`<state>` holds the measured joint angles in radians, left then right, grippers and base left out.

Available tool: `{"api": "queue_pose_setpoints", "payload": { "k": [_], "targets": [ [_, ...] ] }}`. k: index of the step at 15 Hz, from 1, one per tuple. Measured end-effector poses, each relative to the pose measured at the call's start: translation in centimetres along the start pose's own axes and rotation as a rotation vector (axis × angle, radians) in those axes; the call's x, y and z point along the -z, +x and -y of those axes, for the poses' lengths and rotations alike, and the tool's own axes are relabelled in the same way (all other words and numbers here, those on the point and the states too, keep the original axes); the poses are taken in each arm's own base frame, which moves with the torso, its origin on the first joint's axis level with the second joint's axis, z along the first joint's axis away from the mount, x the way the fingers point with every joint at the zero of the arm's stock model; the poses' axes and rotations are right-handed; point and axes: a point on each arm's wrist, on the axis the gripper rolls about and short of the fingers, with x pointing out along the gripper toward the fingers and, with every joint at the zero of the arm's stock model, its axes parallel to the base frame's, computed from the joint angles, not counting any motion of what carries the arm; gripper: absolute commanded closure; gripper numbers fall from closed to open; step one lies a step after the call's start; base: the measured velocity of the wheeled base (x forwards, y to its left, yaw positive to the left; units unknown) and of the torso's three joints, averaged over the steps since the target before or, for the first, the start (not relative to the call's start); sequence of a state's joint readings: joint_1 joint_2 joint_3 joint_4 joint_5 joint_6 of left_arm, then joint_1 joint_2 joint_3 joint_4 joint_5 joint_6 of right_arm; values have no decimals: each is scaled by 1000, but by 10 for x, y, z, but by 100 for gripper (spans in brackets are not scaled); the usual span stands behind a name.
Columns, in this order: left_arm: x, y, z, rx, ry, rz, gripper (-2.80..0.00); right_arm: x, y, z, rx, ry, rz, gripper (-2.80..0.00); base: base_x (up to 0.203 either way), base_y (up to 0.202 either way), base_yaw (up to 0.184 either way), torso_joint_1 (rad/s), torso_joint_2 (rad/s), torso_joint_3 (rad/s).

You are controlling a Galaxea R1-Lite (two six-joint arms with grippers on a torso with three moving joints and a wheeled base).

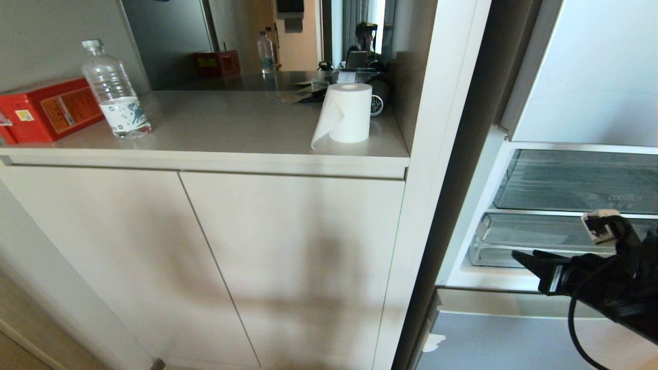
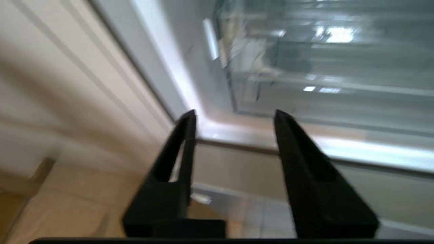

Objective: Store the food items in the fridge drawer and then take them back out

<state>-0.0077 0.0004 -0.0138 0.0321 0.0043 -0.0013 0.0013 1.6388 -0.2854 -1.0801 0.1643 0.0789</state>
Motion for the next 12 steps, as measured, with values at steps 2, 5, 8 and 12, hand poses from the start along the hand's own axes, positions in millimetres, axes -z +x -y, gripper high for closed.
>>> {"api": "queue_pose_setpoints", "payload": {
  "k": [2,5,8,12],
  "targets": [
    [0,0,0,0,0,0,0,1,16,3,19,-32,53,-280,0,0,0,0,0,0],
    [0,0,0,0,0,0,0,5,33,6,22,-53,112,-280,0,0,0,0,0,0],
    [0,0,0,0,0,0,0,15,46,6,13,-55,98,-280,0,0,0,0,0,0],
    [0,0,0,0,0,0,0,19,61,8,20,-47,87,-280,0,0,0,0,0,0]
  ]
}}
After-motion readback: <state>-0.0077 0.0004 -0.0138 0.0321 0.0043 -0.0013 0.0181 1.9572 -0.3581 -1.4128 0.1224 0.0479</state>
